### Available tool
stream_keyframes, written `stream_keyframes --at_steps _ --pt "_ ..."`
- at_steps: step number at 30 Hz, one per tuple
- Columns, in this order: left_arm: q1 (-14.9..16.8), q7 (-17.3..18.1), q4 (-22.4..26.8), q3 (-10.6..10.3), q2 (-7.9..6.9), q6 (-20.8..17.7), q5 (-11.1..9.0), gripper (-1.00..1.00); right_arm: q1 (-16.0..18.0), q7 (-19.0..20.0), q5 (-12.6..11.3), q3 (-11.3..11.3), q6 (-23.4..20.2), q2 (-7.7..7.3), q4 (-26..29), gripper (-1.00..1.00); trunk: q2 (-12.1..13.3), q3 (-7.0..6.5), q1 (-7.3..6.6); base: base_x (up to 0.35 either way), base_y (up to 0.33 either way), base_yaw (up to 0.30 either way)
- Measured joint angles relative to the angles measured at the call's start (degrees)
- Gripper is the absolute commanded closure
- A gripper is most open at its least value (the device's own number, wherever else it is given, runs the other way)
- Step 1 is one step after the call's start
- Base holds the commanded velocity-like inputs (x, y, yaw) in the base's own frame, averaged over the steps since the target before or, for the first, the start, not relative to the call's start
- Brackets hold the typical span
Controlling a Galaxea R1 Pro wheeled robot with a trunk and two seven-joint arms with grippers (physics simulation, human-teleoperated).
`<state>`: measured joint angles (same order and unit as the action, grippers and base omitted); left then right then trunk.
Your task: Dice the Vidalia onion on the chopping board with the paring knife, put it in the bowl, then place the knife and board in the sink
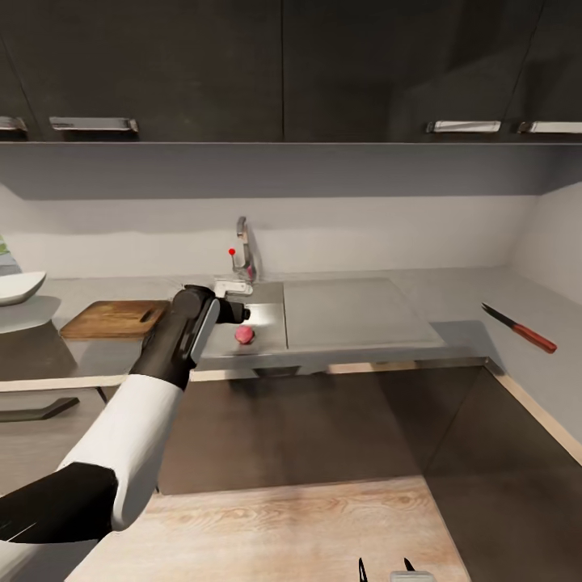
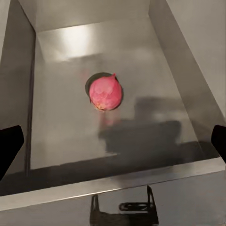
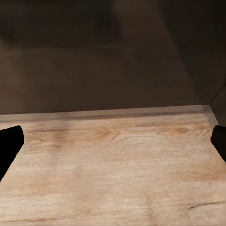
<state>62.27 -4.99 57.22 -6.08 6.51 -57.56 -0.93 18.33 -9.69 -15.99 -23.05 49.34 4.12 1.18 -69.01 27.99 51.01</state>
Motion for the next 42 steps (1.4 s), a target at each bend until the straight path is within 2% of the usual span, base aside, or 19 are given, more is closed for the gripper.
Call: stream_keyframes --at_steps 10,19,24,37,42 --pt "0.01 -0.01 -4.75 0.20 -0.62 3.25 0.10 -1.00 0.00 -0.04 0.00 0.02 0.00 0.00 0.00 -1.00 0.00 0.59 0.00 0.315 0.000 0.000" --pt "0.01 -0.05 -5.34 0.09 -0.78 4.42 0.09 -1.00 0.00 -0.02 0.00 0.00 -0.03 0.00 0.00 -1.00 0.00 1.32 0.01 0.275 0.000 0.000" --pt "0.01 -0.06 -6.09 0.04 -0.73 6.08 0.05 -1.00 0.00 -0.01 0.00 0.00 -0.01 0.00 0.00 -1.00 0.00 1.74 0.03 0.061 0.000 0.000" --pt "0.01 -0.06 -8.75 -0.04 -0.66 6.58 0.06 -1.00 0.00 -0.05 0.00 0.00 0.00 0.00 0.00 -1.00 0.00 2.82 0.03 0.004 0.000 0.000" --pt "0.01 -0.06 -12.14 -0.07 -0.61 11.04 0.02 -1.00 0.00 -0.05 0.00 0.00 0.00 0.00 0.00 -1.00 0.00 3.24 0.03 0.000 0.000 0.000"
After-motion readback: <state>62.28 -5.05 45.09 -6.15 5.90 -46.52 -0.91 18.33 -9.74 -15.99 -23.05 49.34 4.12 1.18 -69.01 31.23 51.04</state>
